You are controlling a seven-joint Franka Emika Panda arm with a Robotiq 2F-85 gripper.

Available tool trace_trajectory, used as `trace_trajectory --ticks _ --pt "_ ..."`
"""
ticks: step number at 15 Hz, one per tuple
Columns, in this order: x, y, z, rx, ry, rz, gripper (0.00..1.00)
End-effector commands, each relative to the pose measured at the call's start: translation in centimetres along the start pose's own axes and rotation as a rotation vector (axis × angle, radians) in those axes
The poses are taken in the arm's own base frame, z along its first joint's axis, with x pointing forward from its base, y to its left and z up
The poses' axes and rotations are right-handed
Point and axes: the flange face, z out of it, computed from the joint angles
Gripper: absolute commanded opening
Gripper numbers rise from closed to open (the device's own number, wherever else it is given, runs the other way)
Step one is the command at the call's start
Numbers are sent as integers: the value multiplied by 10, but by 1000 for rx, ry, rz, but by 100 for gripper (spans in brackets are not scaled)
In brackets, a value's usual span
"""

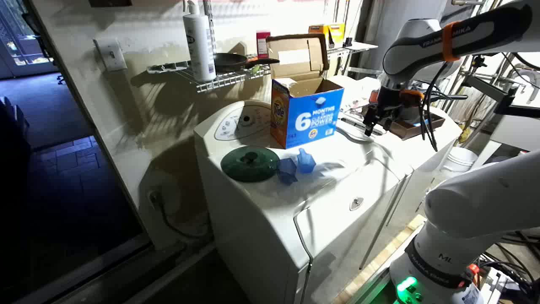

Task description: Close the lid of the blue cleaning powder box, pick up the blue measuring cup and put it on the blue cleaning powder box

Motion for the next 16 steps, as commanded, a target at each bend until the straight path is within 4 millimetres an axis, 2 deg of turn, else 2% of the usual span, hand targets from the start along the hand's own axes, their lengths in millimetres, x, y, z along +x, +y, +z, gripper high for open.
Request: trace_trajectory --ticks 1,4,6,8,12,16 --pt "0 0 0 0 -1 0 100" --pt "0 0 0 0 -1 0 100" --pt "6 1 -18 6 39 19 100" --pt "16 5 -46 0 103 39 100" --pt "44 -4 -122 -31 267 28 100" --pt "85 -3 -187 -1 473 171 100"
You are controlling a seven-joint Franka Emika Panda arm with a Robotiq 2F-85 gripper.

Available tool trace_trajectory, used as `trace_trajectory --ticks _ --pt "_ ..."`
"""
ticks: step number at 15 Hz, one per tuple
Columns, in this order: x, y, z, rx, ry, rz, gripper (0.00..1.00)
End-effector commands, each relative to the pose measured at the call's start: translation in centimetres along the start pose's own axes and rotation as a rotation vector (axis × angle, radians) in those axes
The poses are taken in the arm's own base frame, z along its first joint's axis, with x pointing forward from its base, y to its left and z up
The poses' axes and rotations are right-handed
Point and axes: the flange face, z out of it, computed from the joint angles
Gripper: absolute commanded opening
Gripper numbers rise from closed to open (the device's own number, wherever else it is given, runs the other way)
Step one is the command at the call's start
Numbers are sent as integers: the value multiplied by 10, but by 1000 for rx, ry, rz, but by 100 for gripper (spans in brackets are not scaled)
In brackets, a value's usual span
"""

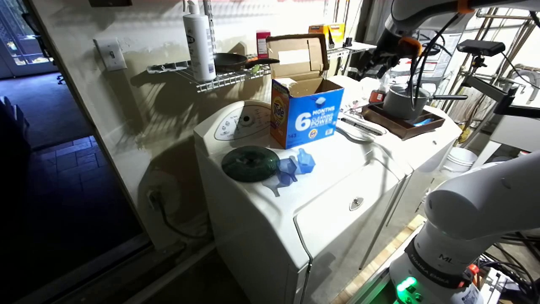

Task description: Close the lid of the blue cleaning powder box, pick up the blue measuring cup and put it on the blue cleaning powder box

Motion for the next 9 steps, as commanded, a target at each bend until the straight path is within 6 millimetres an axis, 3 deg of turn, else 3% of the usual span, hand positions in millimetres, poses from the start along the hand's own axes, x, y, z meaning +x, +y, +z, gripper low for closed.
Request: trace_trajectory --ticks 1,5,9 --pt "57 -1 -30 17 154 137 100" --pt "115 7 -55 7 318 294 100" --pt "170 9 -67 -28 398 326 100"
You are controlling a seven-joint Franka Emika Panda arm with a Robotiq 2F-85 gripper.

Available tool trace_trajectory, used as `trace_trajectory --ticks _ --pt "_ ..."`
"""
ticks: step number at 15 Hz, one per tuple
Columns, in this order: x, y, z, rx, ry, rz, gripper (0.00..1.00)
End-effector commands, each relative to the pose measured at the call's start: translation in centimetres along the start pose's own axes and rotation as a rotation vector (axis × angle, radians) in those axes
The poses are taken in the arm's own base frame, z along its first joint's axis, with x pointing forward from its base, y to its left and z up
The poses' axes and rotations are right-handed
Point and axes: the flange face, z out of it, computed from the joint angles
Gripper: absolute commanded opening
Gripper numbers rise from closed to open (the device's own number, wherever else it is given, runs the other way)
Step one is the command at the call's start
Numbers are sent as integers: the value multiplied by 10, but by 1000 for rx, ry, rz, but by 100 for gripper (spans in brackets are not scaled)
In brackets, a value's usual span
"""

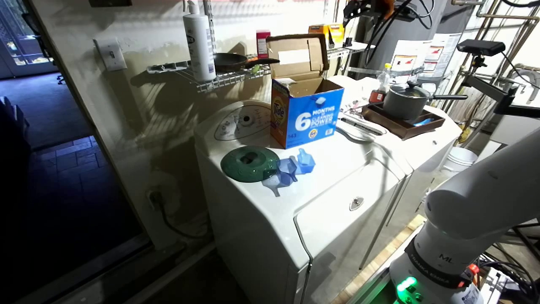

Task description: Close the lid of the blue cleaning powder box, pick up the blue measuring cup and put it on the blue cleaning powder box

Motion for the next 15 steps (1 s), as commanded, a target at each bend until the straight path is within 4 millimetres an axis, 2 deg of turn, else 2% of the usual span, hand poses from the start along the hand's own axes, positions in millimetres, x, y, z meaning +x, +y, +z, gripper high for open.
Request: trace_trajectory --ticks 1,2,4,9,13,15 --pt "51 -19 13 -21 26 29 100" --pt "25 -7 5 -9 25 9 100" --pt "40 -14 12 -15 31 7 100" --pt "51 -16 19 -27 46 8 100" --pt "71 -25 44 27 10 -8 100" --pt "78 -37 60 68 -39 -63 100"
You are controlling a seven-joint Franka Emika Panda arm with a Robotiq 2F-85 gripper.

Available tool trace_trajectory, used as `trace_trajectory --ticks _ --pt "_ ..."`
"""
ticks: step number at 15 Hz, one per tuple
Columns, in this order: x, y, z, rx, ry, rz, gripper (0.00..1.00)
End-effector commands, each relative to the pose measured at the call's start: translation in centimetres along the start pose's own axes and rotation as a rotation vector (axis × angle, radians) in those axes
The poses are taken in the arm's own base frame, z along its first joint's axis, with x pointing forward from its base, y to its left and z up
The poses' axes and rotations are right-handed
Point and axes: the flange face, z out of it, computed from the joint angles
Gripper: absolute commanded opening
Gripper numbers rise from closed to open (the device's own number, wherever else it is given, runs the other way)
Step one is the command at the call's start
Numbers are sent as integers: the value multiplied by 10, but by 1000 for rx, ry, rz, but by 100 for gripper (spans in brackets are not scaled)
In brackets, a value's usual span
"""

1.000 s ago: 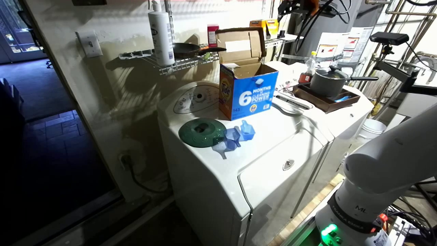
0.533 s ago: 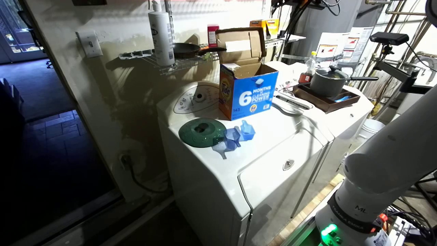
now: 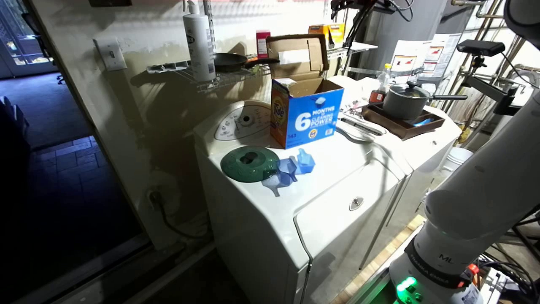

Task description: Close the lid of the blue cleaning powder box, pick up the blue measuring cup and put it on the blue cleaning powder box

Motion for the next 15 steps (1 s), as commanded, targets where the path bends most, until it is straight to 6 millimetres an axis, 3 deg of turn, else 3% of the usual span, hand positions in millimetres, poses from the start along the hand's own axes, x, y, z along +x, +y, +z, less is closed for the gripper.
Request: trace_trajectory --ticks 1,5,9,15 --pt "27 -18 31 37 -46 -56 100" --pt "44 -31 58 22 -99 -124 100" --pt "60 -47 72 17 -99 -194 100" --pt "78 -52 99 33 -56 -233 100"
